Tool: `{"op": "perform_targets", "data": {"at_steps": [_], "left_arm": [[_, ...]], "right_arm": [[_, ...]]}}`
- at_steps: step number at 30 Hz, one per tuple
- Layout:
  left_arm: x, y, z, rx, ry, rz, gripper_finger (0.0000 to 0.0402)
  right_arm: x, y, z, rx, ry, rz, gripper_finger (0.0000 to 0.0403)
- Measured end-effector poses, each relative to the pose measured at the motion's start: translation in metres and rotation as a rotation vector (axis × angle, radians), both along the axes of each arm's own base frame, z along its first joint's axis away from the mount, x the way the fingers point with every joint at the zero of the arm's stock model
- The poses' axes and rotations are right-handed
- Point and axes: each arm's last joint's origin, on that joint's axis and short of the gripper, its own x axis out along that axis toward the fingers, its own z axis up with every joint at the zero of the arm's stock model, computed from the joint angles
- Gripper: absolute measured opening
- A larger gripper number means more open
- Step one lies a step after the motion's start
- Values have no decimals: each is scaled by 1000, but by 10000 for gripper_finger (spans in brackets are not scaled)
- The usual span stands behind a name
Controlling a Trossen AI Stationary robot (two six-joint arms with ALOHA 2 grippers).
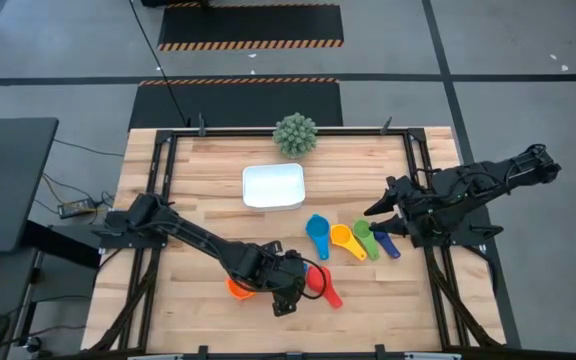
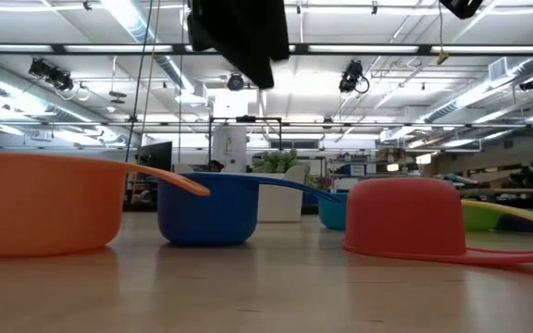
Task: Nest measuring cups in basket
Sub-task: Stack the blue measuring cup into the orange measuring cup
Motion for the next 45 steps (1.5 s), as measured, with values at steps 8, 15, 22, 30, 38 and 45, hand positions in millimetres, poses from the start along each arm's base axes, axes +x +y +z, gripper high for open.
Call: {"op": "perform_targets", "data": {"at_steps": [8, 15, 22, 30, 38, 45], "left_arm": [[5, -2, -28, 24, 83, 38, 192], [6, -2, -44, 63, 142, 46, 192], [9, -3, -61, 93, 177, 56, 192], [11, 0, -66, 113, 182, 79, 160], [17, 13, -66, 96, 191, 107, 89], [21, 22, -71, 22, 246, 72, 30]], "right_arm": [[2, 1, -1, 12, 11, -8, 224], [2, 1, 0, 18, -2, -13, 224], [3, 0, 1, 24, -10, -25, 224], [3, 0, 1, 25, -12, -26, 224], [3, 0, 1, 39, -10, -30, 224], [3, 0, 1, 40, -12, -30, 224]]}}
